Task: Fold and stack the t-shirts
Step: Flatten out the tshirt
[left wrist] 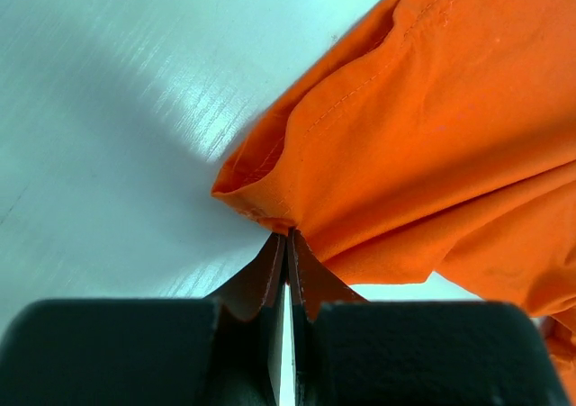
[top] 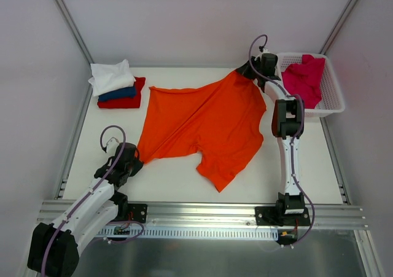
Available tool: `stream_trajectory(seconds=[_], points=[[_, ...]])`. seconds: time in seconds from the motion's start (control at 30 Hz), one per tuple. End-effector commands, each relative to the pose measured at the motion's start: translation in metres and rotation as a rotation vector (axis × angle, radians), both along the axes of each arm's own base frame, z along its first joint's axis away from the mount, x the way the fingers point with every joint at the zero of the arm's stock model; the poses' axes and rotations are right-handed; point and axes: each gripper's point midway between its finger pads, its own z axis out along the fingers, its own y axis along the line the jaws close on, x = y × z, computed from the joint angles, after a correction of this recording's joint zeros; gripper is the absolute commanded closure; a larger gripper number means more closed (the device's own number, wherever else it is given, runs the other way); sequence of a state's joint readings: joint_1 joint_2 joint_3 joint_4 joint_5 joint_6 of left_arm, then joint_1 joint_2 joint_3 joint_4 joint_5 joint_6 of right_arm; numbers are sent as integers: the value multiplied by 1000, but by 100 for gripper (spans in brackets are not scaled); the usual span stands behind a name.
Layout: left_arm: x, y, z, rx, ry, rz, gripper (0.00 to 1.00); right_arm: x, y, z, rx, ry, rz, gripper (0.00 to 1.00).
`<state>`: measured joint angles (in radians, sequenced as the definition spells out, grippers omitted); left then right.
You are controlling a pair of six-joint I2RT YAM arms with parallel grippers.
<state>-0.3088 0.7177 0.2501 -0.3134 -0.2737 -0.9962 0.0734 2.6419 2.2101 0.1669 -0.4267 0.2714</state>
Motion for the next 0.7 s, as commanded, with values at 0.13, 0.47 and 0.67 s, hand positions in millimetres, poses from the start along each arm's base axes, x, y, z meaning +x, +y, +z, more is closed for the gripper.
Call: stream_trajectory(seconds=[0.13, 0.47, 0.67], points=[[-8, 5, -4, 21, 38, 22, 100, 19, -8, 31, 47, -78, -43, 91], [-1, 5, 4, 32, 26, 21, 56, 5, -8, 40, 47, -76, -31, 50], [3, 2, 12, 25, -2, 11, 30, -12, -12, 83, 20, -119, -16, 50]])
